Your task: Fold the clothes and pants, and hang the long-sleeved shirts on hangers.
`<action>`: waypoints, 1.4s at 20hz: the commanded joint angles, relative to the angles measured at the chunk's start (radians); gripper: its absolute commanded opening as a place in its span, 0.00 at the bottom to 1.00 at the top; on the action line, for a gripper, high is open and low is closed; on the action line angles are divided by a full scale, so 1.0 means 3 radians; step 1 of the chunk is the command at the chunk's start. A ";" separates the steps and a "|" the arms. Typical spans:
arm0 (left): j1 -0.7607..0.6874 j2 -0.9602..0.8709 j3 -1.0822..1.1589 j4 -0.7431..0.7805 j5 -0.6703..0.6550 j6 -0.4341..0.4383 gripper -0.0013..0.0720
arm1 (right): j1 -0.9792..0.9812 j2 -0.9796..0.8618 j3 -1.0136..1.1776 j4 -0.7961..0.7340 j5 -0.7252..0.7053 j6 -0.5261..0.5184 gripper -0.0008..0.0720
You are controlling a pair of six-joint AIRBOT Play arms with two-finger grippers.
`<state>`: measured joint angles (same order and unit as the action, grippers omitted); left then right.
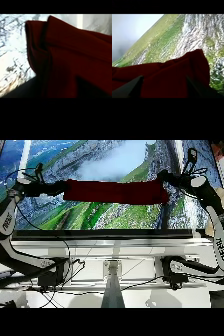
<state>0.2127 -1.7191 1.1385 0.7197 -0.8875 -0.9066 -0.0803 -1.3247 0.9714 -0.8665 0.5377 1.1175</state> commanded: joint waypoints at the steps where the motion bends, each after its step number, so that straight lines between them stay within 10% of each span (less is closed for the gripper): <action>1: -0.0256 -0.0061 0.0041 0.0041 0.0126 0.0193 0.28 | 0.0126 -0.0001 0.0003 -0.0005 0.0146 0.0001 0.63; 3: -0.0320 -0.0019 0.0177 0.0127 0.0051 0.0333 0.06 | 0.0292 -0.0013 0.0003 -0.0008 0.0159 0.0042 0.62; 8: -0.0343 0.0641 0.0617 0.0885 -0.0486 -0.0072 0.03 | 0.0833 -0.0121 0.0029 -0.0005 -0.0022 0.0201 0.09; 21: -0.0374 0.1726 0.0615 0.0628 -0.1010 -0.0197 0.03 | 0.2729 -0.2179 0.2296 0.0023 0.0415 0.1153 0.03; 28: -0.0661 0.1724 0.0614 0.0819 -0.0804 -0.0197 0.03 | 0.2588 -0.2309 0.2660 -0.0551 0.0703 0.1217 0.03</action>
<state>0.0475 -1.2034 1.3224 0.9268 -1.1736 -0.9638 0.7277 -2.0155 1.7340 -0.9192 0.6861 1.4662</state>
